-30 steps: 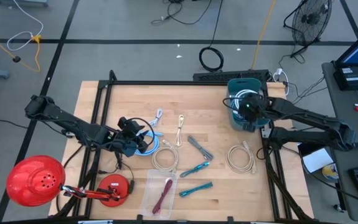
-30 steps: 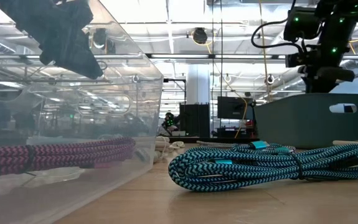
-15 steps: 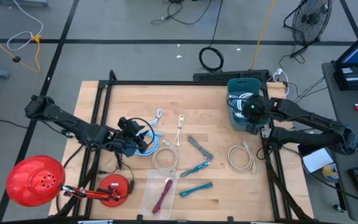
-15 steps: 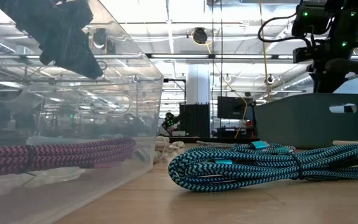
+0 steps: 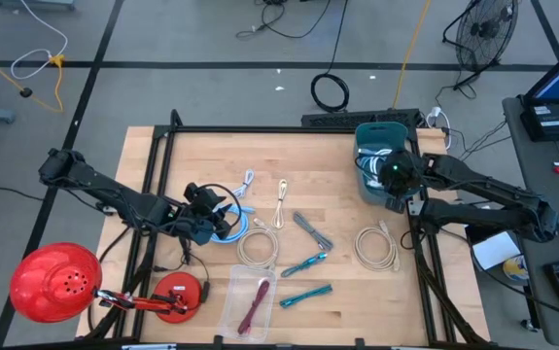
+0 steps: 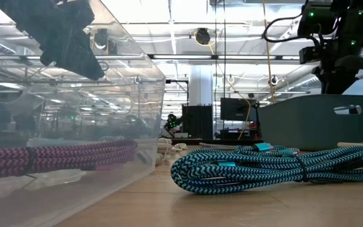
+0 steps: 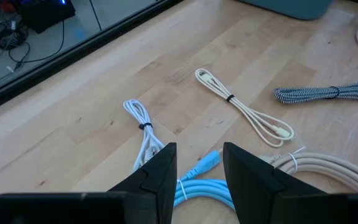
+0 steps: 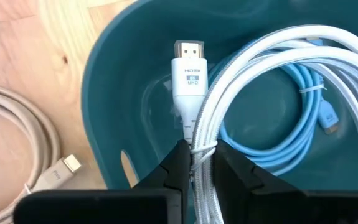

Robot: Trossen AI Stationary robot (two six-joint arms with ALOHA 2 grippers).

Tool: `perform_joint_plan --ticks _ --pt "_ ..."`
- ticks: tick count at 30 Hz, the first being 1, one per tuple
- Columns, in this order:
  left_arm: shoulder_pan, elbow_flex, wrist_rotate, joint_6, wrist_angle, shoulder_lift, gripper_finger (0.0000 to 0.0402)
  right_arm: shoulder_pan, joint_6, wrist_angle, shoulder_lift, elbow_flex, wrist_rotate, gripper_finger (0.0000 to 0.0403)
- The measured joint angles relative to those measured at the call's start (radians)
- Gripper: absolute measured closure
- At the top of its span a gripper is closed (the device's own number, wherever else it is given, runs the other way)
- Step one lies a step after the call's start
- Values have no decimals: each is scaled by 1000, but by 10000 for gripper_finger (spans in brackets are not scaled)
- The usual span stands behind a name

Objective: Pick & Place USB Port
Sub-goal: Put the white usb cable into the blue bin, then put the left white charger cable into the transparent cable

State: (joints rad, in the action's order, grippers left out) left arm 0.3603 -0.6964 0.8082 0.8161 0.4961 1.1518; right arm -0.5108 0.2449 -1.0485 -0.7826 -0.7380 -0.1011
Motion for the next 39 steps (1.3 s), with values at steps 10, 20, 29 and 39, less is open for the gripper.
perform_joint_plan --ticks 10,20,29,39 --pt "0 0 0 0 0 0 270 0 -5 0 0 -1 -8 307" --pt "0 0 -5 4 0 0 270 0 -14 1 2 -2 -35 263" --pt "0 0 -4 3 0 0 270 0 -26 12 35 -5 -197 250" --pt "0 0 -4 2 0 0 270 0 -22 181 60 -122 -266 250"
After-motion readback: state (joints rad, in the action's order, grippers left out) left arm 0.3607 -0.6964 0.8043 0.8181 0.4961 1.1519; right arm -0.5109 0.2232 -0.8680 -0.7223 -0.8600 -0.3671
